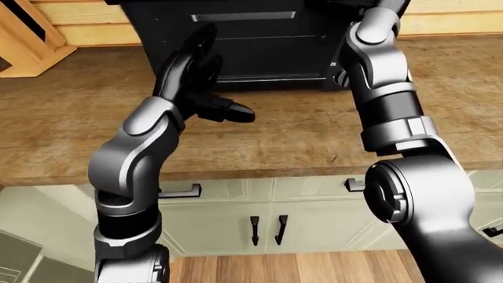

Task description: Close the toaster oven door.

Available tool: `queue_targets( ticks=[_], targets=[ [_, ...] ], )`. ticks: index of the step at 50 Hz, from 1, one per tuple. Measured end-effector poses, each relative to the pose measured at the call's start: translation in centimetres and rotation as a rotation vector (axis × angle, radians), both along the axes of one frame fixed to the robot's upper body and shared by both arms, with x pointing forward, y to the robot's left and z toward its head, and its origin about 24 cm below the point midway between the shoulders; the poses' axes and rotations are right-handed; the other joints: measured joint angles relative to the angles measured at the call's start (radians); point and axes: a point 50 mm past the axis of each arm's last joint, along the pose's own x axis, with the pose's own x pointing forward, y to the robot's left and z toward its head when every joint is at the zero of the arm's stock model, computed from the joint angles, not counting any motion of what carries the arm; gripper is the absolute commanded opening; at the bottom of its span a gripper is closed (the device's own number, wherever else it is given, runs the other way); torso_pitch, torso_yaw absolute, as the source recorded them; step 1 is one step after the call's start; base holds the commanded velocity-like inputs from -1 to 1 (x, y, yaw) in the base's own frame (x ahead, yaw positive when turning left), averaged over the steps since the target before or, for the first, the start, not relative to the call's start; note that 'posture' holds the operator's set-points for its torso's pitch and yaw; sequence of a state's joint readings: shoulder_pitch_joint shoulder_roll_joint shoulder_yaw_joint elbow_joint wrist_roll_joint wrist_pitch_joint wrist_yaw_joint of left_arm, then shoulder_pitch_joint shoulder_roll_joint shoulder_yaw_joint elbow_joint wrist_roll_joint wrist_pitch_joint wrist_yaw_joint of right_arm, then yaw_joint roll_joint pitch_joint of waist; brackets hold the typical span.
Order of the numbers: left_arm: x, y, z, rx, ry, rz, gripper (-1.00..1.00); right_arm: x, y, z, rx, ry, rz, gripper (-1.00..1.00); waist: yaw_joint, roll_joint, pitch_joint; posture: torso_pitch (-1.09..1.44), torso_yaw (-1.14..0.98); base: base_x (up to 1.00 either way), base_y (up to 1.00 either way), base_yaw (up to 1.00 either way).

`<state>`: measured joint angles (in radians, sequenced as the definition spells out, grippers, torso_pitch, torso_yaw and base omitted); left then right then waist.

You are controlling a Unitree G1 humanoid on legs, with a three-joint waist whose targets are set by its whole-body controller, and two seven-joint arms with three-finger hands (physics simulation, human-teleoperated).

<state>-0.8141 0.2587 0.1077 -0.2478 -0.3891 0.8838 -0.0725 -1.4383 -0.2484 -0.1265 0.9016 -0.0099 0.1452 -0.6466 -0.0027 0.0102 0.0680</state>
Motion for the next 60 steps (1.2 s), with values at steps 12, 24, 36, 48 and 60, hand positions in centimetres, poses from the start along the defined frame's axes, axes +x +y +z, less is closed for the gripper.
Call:
queue_targets(
  ticks=[12,24,36,48,60],
  targets=[
    [1.0,-1.3,0.3,0.029,0.004,-0.073,1.0,0.1,0.0,0.1,0.008,0.007,-0.01,1.0,0.003,-0.005,0.004,0.0,0.0,0.0,0.0,0.0],
    [2.5,-1.9,1.5,0.046,-0.019,-0.108,1.0,-0.1,-0.3,0.1,0.009,0.001,-0.056,1.0,0.013,-0.012,0.005,0.0,0.0,0.0,0.0,0.0],
    [4.5,-2.7,1.8,0.068,-0.004,-0.139,1.0,-0.1,-0.4,-0.2,-0.018,-0.001,-0.103,1.0,0.021,-0.027,-0.001,0.0,0.0,0.0,0.0,0.0],
    [5.9,-3.1,2.3,0.084,0.002,-0.141,1.0,-0.3,-0.3,0.3,-0.021,-0.023,-0.105,1.0,0.02,-0.034,-0.005,0.0,0.0,0.0,0.0,0.0],
    [6.3,-2.9,3.9,0.079,-0.042,-0.118,1.0,-0.5,-1.6,0.4,-0.008,-0.029,-0.17,1.0,0.021,-0.036,-0.009,0.0,0.0,0.0,0.0,0.0]
  ],
)
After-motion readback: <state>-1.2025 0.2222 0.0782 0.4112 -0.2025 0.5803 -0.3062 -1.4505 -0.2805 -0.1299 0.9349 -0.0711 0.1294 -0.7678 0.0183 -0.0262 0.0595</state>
